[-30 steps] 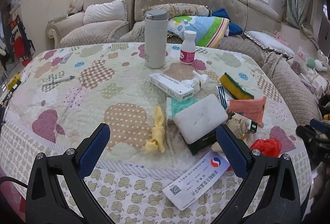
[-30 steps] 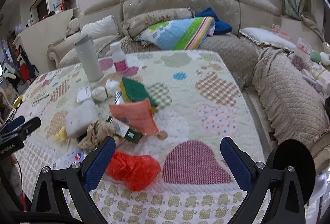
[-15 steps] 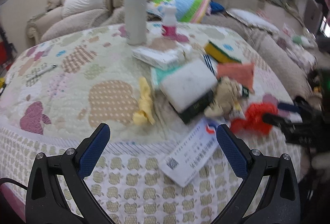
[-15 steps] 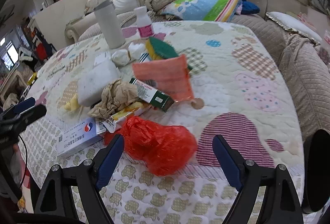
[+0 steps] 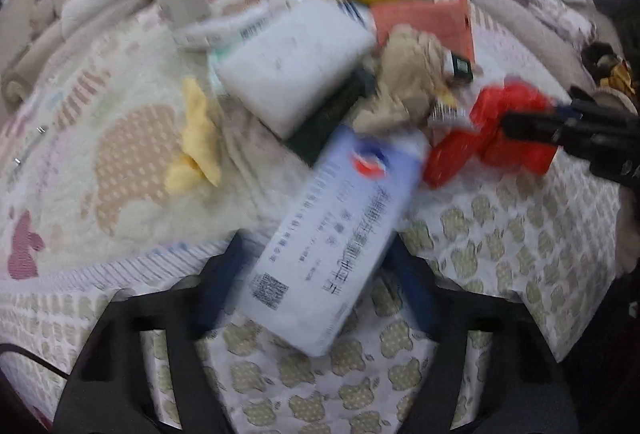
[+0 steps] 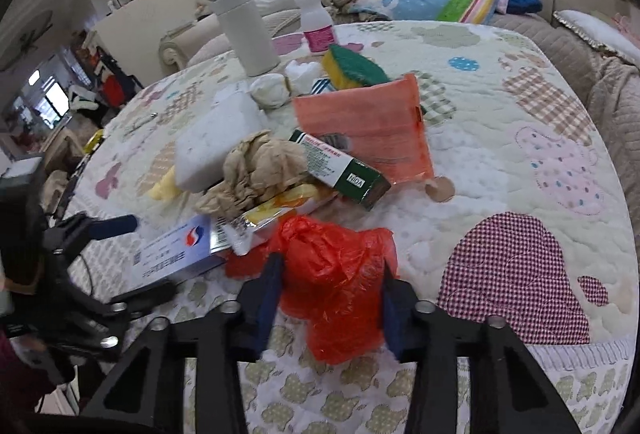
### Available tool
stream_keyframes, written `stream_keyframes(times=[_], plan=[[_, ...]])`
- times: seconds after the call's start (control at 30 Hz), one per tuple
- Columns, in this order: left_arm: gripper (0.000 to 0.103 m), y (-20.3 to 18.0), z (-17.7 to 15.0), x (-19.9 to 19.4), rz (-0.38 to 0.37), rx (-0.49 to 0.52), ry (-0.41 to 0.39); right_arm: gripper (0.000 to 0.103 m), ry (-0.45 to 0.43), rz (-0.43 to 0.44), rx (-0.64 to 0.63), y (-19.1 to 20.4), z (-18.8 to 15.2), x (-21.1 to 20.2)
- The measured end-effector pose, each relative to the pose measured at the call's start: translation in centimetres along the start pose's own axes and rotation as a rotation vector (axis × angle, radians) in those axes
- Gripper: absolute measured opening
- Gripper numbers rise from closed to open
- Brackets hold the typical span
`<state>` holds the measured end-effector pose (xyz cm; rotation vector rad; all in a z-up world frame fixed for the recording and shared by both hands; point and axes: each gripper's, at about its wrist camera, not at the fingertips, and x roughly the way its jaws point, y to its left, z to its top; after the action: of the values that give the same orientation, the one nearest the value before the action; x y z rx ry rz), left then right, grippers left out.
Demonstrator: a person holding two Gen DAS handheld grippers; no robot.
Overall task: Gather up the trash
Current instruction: 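Grasp the printed leaflet card with left tool while right tool grasps red plastic bag, then carry card and red bag to the black bin and open both tools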
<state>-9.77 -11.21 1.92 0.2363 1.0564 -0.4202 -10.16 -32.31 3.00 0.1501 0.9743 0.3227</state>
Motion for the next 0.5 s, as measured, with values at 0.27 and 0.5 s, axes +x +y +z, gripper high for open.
stream_keyframes(times=[0.27,0.5], plan=[[0.046,-2.4,-0.1,-3.4,-0.079,0.022,-0.021,0.033,-0.072,-0.038,0.042,-2.7,0.1,-3.9],[0.046,-7.8,2.4,-5.8,-0.163,0.082,-0.07,0.033,-0.143,-0.132,0.101,-7.2,-0.5,-8.5]])
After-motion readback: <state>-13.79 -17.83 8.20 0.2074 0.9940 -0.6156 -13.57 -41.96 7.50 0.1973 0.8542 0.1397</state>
